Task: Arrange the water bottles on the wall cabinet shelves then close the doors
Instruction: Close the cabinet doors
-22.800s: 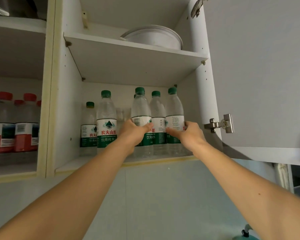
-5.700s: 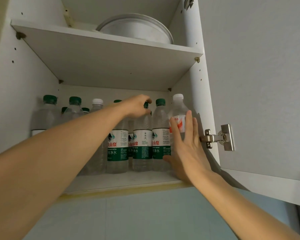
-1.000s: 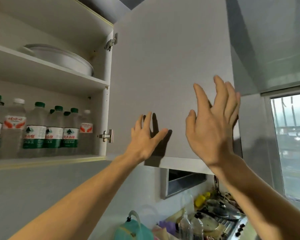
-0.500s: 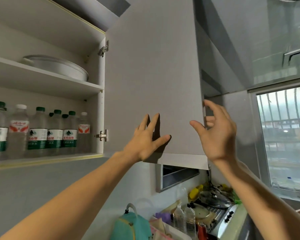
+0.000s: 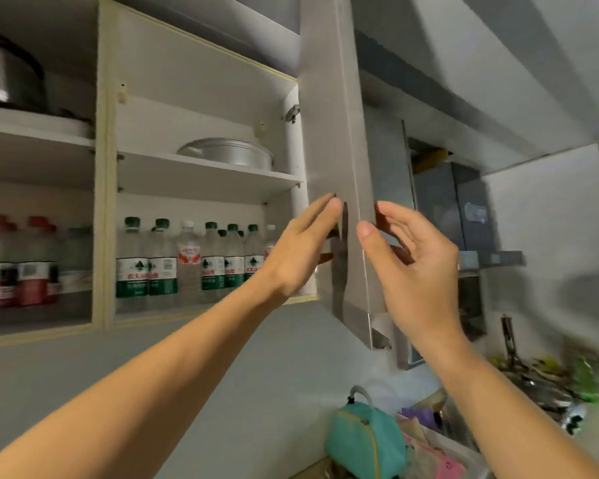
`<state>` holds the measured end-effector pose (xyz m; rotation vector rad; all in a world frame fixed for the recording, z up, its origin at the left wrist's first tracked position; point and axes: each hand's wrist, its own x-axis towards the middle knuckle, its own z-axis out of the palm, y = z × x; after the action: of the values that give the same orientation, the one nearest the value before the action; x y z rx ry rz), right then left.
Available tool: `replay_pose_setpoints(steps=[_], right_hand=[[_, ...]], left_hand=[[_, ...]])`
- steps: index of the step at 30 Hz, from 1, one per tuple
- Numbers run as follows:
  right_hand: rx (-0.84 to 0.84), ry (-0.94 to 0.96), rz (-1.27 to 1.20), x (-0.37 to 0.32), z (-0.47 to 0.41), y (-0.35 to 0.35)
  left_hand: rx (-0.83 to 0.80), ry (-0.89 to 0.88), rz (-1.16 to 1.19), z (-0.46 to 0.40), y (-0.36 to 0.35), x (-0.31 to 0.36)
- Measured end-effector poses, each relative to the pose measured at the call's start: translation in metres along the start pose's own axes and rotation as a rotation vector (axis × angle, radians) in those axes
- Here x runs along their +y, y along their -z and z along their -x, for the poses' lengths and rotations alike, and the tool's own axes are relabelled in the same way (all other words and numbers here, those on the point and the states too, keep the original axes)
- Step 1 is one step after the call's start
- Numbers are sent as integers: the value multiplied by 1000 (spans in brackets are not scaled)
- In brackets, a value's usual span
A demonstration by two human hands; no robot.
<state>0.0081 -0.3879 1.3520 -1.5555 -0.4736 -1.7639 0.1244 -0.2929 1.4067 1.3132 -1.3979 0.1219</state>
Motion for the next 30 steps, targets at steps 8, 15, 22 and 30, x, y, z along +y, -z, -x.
replay_pose_setpoints(steps=[8, 15, 22, 30], right_hand=[[-185, -307, -105, 31, 32, -113], [-378, -264, 127, 85, 50, -182], [-503, 24, 278, 145, 58, -229], [-483, 249, 464, 205, 54, -268]], left_hand=[[231, 16, -80, 48, 113, 19], [412, -96, -488, 63, 178, 5], [607, 11, -649, 59, 219, -35], [704, 215, -901, 49, 278, -81]])
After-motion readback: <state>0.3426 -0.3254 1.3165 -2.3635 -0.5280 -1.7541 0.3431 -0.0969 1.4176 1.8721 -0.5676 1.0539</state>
